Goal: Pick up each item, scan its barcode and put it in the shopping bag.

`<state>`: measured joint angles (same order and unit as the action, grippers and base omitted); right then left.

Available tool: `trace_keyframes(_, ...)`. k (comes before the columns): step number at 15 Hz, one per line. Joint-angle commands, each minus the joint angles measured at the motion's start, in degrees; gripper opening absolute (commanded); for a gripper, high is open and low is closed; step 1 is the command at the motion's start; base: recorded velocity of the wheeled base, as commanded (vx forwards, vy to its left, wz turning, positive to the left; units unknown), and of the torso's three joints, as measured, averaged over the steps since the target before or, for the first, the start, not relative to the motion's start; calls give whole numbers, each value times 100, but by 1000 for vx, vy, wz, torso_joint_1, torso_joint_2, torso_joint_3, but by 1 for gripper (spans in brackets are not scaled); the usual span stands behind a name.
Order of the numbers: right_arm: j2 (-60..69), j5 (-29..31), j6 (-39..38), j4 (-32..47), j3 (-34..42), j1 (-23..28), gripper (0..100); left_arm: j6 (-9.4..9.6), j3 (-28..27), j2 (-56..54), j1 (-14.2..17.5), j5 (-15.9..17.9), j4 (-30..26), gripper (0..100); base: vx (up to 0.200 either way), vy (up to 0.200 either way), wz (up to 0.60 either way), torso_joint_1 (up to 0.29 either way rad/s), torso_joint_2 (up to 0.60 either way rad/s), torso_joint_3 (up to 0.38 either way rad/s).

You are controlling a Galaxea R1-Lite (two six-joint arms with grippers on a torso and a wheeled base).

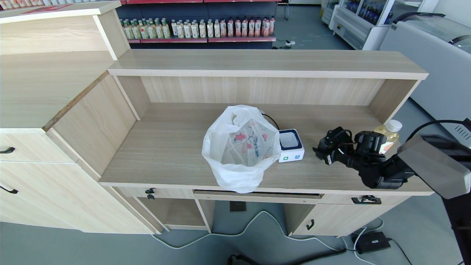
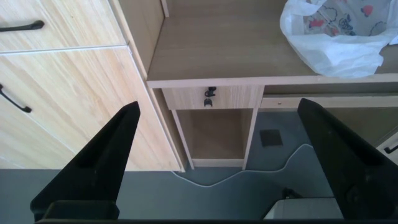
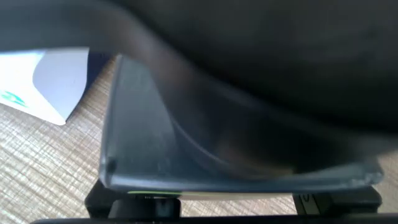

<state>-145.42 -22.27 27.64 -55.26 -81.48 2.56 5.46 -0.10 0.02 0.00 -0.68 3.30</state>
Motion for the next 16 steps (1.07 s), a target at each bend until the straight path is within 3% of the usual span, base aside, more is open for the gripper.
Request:
trace_keyframes(1,5,4,5,-11,1,8,0,-1,1,-2,0,-2,4,100,0,0,0,0,0,0)
trace_keyframes(7,726,-5,-171,-90,282,104,0,-1,1,-2,0,-2,4,100,0,0,0,0,0,0)
trace_keyframes(10,2229,-330,-1085,-670,1609,104,0,-1,1,-2,0,-2,4,100,0,0,0,0,0,0)
trace_keyframes(11,2334,-374,-1129,-705,1706,104,0,-1,1,-2,0,-2,4,100,0,0,0,0,0,0)
trace_keyframes(12,3617,-1095,-1647,-1110,2971,104,0,-1,1,-2,0,-2,4,100,0,0,0,0,0,0)
trace_keyframes(13,3916,-1332,-1762,-1224,3270,104,0,-1,1,-2,0,-2,4,100,0,0,0,0,0,0)
trace_keyframes(14,4646,-2229,-2060,-1830,3903,104,0,-1,1,-2,0,-2,4,100,0,0,0,0,0,0)
trace_keyframes(16,5402,-3090,-2561,-2287,4123,104,0,-1,1,-2,0,-2,4,100,0,0,0,0,0,0)
